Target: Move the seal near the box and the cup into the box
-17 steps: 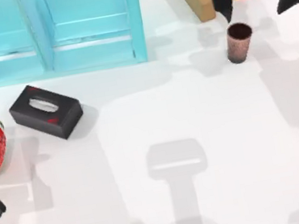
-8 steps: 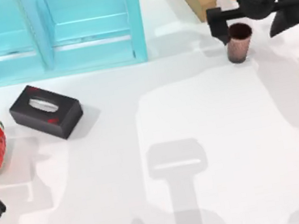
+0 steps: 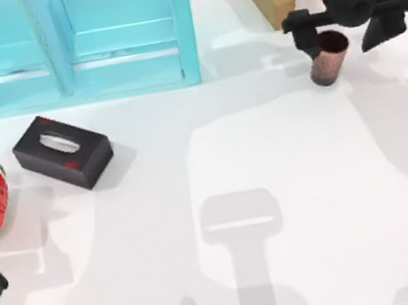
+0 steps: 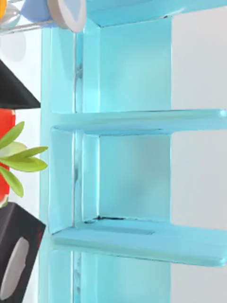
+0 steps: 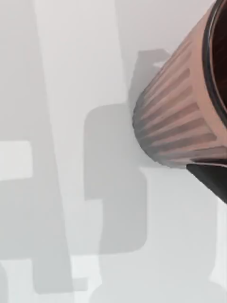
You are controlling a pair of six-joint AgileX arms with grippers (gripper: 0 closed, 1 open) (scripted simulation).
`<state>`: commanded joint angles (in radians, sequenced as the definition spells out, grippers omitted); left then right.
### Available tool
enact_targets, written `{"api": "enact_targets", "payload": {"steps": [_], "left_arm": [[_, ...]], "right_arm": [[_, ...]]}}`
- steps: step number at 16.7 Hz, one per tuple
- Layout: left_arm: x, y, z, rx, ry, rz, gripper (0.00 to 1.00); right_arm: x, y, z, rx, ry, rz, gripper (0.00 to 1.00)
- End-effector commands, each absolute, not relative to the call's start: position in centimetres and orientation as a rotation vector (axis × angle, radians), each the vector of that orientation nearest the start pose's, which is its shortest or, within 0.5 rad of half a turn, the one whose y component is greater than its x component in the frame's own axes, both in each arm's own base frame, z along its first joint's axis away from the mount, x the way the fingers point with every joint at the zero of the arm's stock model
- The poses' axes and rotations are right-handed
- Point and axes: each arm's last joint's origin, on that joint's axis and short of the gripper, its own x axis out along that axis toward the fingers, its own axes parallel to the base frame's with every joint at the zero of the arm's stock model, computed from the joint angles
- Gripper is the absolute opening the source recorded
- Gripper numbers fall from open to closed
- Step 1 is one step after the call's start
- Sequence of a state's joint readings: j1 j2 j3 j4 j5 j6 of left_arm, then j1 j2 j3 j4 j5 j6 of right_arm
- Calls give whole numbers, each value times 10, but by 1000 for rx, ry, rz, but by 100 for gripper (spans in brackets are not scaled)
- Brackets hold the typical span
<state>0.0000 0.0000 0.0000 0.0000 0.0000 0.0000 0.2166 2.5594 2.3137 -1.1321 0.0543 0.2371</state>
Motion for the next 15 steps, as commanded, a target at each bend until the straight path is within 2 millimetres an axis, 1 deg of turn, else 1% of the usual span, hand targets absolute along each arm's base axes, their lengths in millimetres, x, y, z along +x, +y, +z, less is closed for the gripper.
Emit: {"api": "enact_targets", "payload": {"steps": [8, 9, 15], "left_arm": [[106, -1, 160, 0, 0, 0, 100], [106, -1, 160, 0, 0, 0, 100], [106, -1, 160, 0, 0, 0, 100]], "right_arm": [[504, 117, 147, 7, 1372, -8, 2], [504, 117, 147, 7, 1372, -8, 0], [504, 117, 147, 7, 1372, -8, 0]]}}
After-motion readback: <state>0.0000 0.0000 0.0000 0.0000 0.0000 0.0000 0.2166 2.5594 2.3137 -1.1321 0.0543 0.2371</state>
